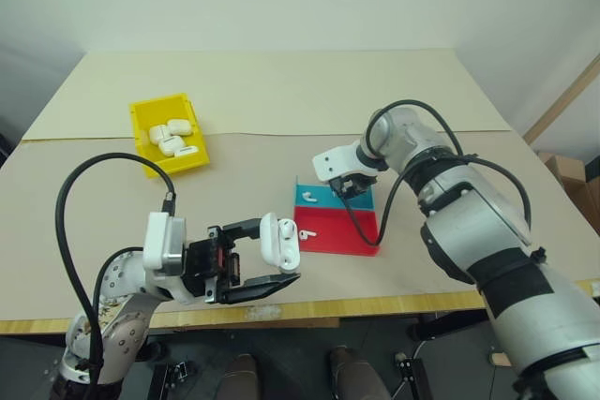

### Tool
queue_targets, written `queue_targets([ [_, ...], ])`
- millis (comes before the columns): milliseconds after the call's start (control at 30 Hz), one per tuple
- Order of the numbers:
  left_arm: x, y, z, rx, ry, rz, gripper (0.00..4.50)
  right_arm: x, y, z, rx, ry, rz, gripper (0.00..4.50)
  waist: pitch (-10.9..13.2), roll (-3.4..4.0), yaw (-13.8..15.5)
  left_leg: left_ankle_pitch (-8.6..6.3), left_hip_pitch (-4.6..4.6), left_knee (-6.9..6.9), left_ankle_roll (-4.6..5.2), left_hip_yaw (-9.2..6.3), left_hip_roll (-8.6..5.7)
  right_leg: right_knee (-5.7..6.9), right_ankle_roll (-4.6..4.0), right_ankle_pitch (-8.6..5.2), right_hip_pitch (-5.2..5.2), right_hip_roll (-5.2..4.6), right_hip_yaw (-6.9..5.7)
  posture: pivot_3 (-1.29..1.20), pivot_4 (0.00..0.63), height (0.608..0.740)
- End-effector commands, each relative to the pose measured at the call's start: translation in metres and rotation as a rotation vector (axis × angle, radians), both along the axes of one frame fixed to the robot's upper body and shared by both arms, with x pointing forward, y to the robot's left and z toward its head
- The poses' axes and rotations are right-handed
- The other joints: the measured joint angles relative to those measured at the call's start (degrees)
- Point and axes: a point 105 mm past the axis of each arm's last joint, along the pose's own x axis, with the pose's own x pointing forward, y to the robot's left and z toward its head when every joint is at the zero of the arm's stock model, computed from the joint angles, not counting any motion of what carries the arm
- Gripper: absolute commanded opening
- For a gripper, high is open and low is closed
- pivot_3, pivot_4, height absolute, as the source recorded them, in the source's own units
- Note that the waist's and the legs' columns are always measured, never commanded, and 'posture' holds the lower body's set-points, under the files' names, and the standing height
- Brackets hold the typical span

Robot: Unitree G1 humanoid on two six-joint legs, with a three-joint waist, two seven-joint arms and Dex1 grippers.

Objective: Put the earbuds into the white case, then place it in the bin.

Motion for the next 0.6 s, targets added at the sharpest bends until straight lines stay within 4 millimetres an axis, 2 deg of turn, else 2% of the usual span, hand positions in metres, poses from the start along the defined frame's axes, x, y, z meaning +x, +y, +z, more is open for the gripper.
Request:
queue_targets([
  [33,-0.0048,-0.0003,0.0079,-0.005,-0.046,-0.013,2.82,0.001,0.0035,0.0032,0.015,-0.02,0.018,2.16,0.0,0.0,0.0,0.0,0.0,0.0,0.0,0.0,0.0,0.0,0.0,0.0,0.0,0.0,0.0,0.0,0.15,0.74],
  [200,-0.0045,-0.0006,0.0078,-0.006,-0.049,-0.01,2.82,0.0013,0.0013,0.002,0.007,-0.021,0.017,2.16,0.0,0.0,0.0,0.0,0.0,0.0,0.0,0.0,0.0,0.0,0.0,0.0,0.0,0.0,0.0,0.0,0.15,0.74],
  [267,-0.0049,-0.0011,0.0083,-0.006,-0.05,-0.011,2.82,0.0012,0.0017,0.0023,0.008,-0.023,0.021,1.78,0.0,0.0,0.0,0.0,0.0,0.0,0.0,0.0,0.0,0.0,0.0,0.0,0.0,0.0,0.0,0.0,0.15,0.74],
  [600,-0.0045,-0.0018,0.0096,-0.007,-0.052,-0.011,2.82,0.0015,0.0028,0.0035,0.011,-0.03,0.03,1.78,0.0,0.0,0.0,0.0,0.0,0.0,0.0,0.0,0.0,0.01,0.0,0.0,0.0,0.0,0.0,0.0,0.15,0.74],
])
